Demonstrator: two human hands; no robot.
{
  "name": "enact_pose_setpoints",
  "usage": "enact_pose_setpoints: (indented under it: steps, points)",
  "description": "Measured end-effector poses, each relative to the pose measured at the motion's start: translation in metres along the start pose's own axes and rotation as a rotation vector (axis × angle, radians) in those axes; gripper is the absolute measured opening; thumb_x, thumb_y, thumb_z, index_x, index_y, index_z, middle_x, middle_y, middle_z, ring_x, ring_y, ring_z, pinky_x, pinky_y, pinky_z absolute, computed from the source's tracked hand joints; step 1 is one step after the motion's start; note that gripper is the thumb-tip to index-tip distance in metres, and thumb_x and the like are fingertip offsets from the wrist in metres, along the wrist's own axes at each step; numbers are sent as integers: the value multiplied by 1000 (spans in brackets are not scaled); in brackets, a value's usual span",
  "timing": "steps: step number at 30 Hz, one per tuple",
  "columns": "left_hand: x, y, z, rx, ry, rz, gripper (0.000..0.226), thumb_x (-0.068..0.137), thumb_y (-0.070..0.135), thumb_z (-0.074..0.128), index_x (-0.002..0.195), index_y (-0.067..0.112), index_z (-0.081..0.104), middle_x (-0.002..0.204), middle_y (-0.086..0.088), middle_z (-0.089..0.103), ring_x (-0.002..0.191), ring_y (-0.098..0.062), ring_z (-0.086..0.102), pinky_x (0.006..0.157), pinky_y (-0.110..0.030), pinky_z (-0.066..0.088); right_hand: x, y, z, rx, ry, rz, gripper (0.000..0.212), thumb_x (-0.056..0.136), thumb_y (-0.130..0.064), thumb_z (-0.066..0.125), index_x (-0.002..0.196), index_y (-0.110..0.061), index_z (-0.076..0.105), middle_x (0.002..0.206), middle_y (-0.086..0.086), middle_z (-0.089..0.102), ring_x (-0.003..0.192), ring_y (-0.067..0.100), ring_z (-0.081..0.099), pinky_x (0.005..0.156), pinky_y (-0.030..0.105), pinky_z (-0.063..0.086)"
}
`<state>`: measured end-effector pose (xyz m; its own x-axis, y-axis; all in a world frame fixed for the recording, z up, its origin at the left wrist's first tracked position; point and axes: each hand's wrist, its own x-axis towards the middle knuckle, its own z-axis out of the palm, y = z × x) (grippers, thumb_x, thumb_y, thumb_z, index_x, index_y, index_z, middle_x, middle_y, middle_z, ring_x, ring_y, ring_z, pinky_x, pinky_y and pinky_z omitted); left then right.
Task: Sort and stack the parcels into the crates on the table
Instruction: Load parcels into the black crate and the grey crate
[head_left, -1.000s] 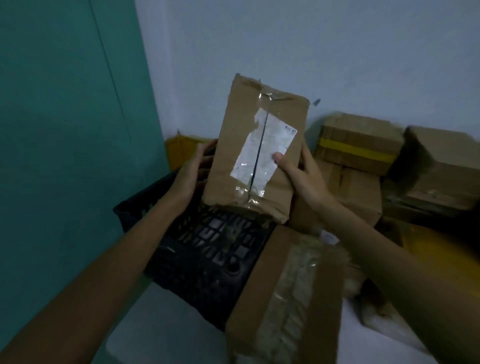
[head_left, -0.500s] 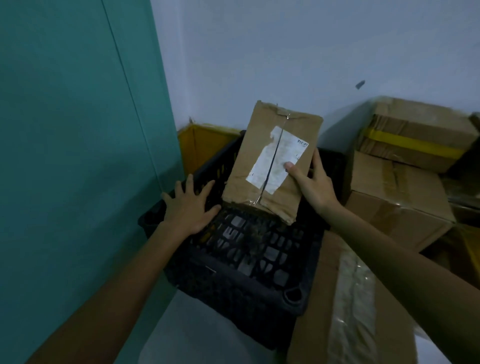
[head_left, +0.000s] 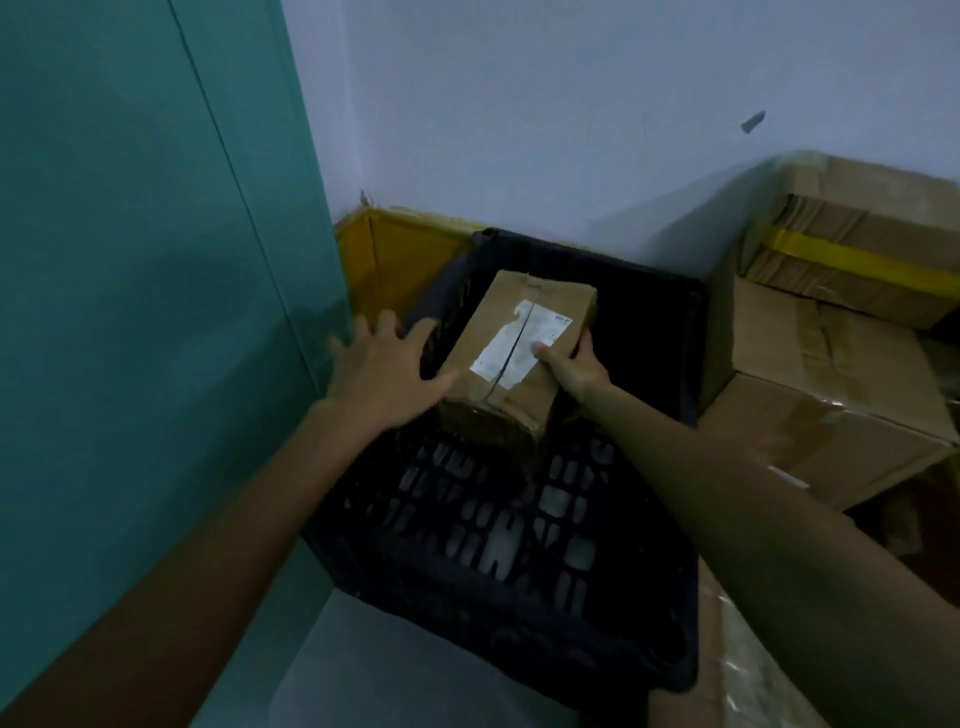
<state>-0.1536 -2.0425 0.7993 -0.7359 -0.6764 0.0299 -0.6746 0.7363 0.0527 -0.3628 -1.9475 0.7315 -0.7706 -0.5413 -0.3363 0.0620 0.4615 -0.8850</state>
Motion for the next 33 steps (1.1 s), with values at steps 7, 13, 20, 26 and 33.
enact_pose_setpoints:
  steps: [7, 13, 20, 26, 33]
  points:
    - [18, -5, 27, -68, -25, 246, 76, 85, 67, 40, 148, 39, 8, 158, -1, 2, 144, -25, 0, 112, -48, 18, 31, 21, 19, -202, -2, -11, 86, 91, -50, 52, 152, -26, -4, 148, 19, 36, 128, 41, 43, 102, 41, 41]
    - [16, -2, 29, -21, -49, 236, 94, 63, 82, 12, 147, 38, 12, 158, -3, 9, 144, -25, -1, 112, -47, 16, 42, 21, 14, -230, -76, 29, 86, 89, -51, 55, 152, -26, 1, 147, 15, 37, 128, 39, 44, 103, 41, 42]
    - [15, -2, 27, 0, -67, 246, 95, 62, 82, 16, 146, 37, 19, 157, -3, 10, 143, -25, -4, 113, -47, 14, 42, 34, 43, -31, 18, 104, 76, 93, -39, 54, 152, -20, 10, 145, 18, 38, 126, 39, 45, 96, 39, 43]
    - [14, -6, 26, -28, -77, 282, 99, 56, 82, 9, 145, 39, 22, 156, 3, 18, 143, -23, -7, 114, -46, 10, 40, 29, 49, -268, -3, 234, 82, 95, -47, 45, 151, -5, 1, 153, 21, 22, 134, 40, 34, 104, 42, 38]
    - [1, 4, 9, -181, -144, 256, 75, 81, 71, 37, 145, 33, 26, 156, 1, 18, 146, -19, -2, 116, -52, -1, -4, -23, 20, -663, -2, -132, 72, 98, -37, 45, 152, -13, 2, 118, 17, 59, 84, 28, 61, 75, 41, 53]
